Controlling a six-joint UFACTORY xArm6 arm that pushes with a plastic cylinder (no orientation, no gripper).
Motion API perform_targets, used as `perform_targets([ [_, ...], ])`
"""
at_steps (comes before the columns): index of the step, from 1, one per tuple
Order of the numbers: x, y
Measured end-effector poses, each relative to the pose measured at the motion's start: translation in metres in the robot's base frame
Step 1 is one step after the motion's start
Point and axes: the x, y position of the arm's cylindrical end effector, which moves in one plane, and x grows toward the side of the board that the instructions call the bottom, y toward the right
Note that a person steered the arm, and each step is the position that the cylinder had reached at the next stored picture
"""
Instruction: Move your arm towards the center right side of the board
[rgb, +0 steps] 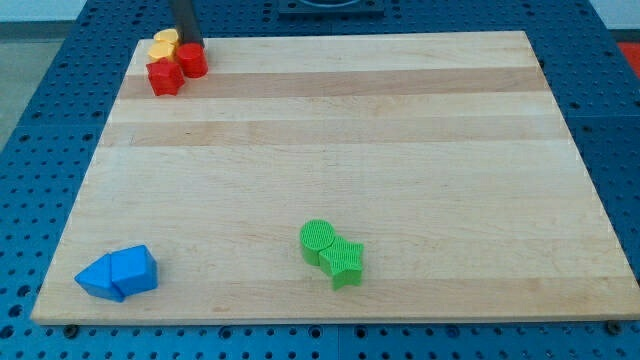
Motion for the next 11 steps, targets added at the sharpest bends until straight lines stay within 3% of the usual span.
perform_targets([
  [3, 0.003, 0.102],
  [5, 0.081, 0.2],
  [7, 0.132, 0.292],
  [11, 0.142, 0.311],
])
